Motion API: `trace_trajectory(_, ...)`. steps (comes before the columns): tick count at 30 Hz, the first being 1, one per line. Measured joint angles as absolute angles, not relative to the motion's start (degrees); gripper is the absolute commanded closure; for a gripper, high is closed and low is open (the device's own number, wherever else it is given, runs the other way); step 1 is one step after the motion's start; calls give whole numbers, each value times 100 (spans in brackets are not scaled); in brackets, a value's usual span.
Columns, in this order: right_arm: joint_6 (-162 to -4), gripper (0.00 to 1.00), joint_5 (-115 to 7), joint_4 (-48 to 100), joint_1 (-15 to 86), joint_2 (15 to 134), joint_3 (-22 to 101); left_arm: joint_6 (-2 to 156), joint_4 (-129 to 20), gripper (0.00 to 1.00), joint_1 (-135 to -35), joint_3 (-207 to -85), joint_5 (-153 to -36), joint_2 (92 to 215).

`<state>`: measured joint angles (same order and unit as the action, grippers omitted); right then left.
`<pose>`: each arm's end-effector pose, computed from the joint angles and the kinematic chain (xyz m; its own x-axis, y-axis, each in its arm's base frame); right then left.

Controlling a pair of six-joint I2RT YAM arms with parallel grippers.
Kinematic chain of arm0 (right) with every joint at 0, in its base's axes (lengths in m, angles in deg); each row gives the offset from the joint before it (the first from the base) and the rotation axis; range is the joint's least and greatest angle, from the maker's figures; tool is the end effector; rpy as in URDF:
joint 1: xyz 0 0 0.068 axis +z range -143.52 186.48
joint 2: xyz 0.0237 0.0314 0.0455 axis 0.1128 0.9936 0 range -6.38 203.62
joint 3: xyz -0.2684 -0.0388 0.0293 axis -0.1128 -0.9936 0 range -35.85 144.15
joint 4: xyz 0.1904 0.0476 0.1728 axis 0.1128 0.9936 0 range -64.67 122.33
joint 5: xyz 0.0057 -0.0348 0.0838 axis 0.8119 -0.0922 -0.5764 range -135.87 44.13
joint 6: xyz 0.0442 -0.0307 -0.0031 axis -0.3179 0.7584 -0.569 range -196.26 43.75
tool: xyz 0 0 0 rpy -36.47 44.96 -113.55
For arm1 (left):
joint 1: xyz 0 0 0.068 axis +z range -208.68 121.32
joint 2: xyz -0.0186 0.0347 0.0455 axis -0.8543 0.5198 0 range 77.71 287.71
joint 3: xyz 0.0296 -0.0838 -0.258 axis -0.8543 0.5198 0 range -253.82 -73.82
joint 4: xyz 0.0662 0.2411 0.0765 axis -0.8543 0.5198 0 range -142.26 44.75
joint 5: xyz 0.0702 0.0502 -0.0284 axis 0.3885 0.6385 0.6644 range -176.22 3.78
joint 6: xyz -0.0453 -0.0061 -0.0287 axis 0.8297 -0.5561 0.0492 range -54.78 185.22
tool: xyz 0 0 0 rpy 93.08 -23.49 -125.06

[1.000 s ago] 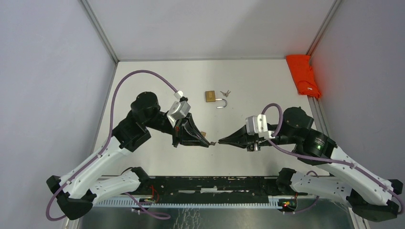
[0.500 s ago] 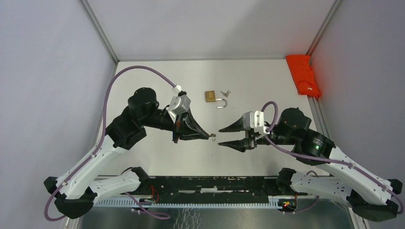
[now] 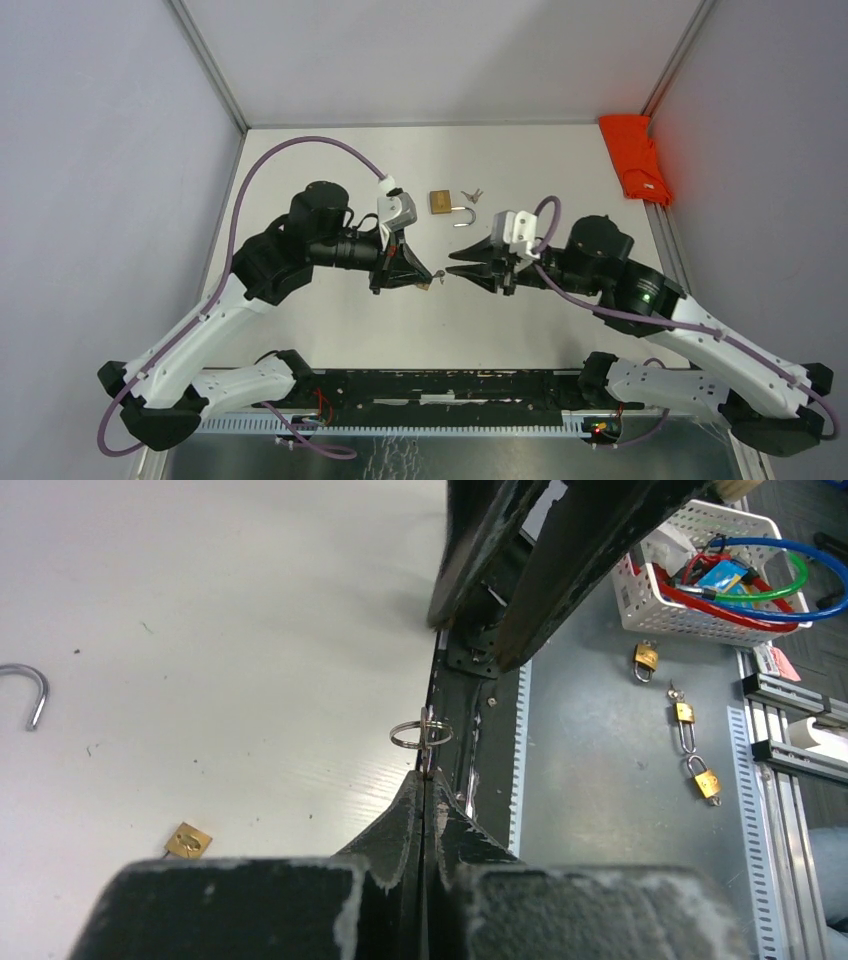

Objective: Unlock with the key
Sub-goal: Pick up the key from the center of the board.

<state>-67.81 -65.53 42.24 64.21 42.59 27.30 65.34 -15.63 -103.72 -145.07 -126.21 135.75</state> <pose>0.0844 0.1560 0.4256 0.1182 -0.0720 -0.9904 -0.9688 0.2103 -0.1309 0.1236 -0.1562 0.4116 -0.2828 0.2809 -0.9171 0.9582 0.1247 -0.2573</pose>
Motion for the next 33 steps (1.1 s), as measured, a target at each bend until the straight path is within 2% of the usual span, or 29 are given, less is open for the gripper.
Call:
trace_trajectory(5, -6781, 82, -6664, 4134, 6421, 4705, 2783, 6527, -1419, 98, -10372, -14507, -12531, 13584)
trace_trajectory(14, -6776, 86, -6999, 4049, 6410, 5083, 2783, 6330, -1194, 98, -10372, -14507, -12529, 13503)
trace_trajectory(33, -6951, 83, -7506, 3909, 6303, 5105, 2724, 6197, -1159, 98, -10372, -14507, -12540, 13444)
